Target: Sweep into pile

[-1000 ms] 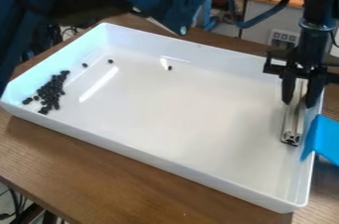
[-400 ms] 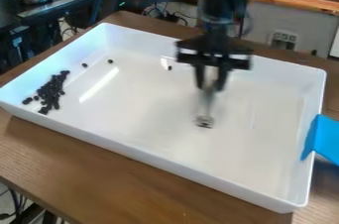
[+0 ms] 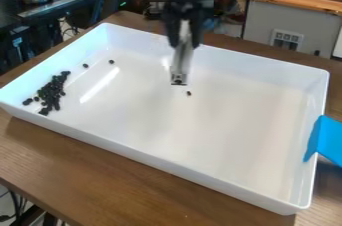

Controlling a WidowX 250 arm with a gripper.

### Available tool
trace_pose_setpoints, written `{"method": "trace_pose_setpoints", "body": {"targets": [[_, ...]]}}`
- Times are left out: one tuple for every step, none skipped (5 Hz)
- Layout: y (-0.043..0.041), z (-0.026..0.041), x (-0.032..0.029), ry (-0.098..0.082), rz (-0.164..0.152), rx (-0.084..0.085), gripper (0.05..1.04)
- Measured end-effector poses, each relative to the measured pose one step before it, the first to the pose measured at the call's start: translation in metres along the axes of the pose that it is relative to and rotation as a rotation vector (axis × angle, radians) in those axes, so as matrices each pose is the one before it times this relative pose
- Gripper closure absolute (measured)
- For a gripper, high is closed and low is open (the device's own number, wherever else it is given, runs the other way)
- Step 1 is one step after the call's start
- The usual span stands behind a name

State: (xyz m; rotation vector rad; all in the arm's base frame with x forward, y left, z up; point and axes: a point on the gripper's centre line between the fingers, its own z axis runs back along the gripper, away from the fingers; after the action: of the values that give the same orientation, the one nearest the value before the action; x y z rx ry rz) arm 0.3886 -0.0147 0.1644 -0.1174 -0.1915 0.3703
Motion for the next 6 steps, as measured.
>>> {"method": "trace_pose_setpoints", "body": {"targets": [[-0.04501, 0.01257, -0.00136, -0.0017, -0.0635, -0.0547, 0.743], [-0.01006, -0.04095, 0.0012, 0.0747, -0.0262, 0.0454, 0.743], [0.00232, -0.03194, 0.00139, 0.0334, -0.0541, 0.0511, 0.743], [0.00891, -0.01762, -0.0031, -0.0008, -0.0373, 0.0292, 0.742], [0.01806, -0.00462, -0.00343, -0.0128, 0.0241, -0.0038, 0.742], [0.01162, -0.00048, -0.00527, -0.0192, -0.0237, -0.0022, 0.742]]}}
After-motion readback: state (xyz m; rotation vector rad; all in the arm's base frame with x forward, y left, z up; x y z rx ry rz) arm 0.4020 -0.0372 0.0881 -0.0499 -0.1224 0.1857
